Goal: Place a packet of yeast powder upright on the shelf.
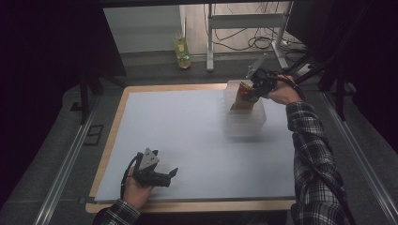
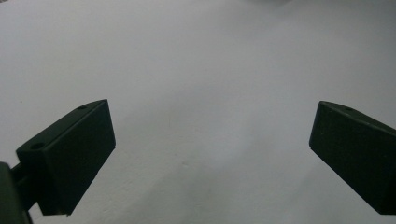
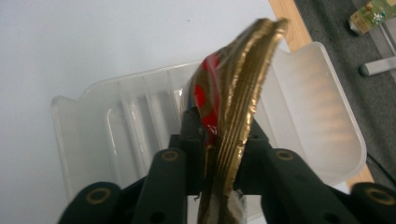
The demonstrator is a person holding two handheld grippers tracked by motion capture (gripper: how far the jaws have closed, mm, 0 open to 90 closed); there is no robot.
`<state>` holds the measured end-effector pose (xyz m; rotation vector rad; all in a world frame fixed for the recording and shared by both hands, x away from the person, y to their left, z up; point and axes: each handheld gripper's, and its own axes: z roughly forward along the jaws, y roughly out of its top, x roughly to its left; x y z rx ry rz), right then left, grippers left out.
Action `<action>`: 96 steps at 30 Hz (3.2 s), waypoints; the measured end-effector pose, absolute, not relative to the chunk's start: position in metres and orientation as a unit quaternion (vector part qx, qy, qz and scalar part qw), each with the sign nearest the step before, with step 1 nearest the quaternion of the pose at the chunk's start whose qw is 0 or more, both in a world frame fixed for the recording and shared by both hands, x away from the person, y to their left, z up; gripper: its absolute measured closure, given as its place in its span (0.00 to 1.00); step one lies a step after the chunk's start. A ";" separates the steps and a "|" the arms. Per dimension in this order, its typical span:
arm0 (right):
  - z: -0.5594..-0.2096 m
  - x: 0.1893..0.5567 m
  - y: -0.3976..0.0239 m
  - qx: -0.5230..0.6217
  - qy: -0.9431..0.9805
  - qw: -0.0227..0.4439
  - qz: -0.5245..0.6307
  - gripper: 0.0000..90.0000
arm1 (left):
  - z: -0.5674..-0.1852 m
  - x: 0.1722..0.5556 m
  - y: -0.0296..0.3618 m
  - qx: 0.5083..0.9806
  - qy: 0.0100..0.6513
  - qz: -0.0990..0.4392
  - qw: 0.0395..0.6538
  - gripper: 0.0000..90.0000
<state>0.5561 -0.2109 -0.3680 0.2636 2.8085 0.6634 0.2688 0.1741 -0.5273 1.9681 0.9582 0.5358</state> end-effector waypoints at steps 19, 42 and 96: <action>-0.361 0.546 -0.217 0.174 0.933 0.116 0.294 0.46 | -0.528 0.270 0.174 0.789 0.385 0.212 0.430 0.00; -0.348 0.531 -0.212 0.225 0.900 0.124 0.353 0.11 | -0.529 0.270 0.174 0.787 0.389 0.206 0.434 0.00; -0.348 0.446 -0.222 0.233 0.861 0.123 0.434 0.01 | -0.529 0.271 0.177 0.777 0.391 0.192 0.454 0.01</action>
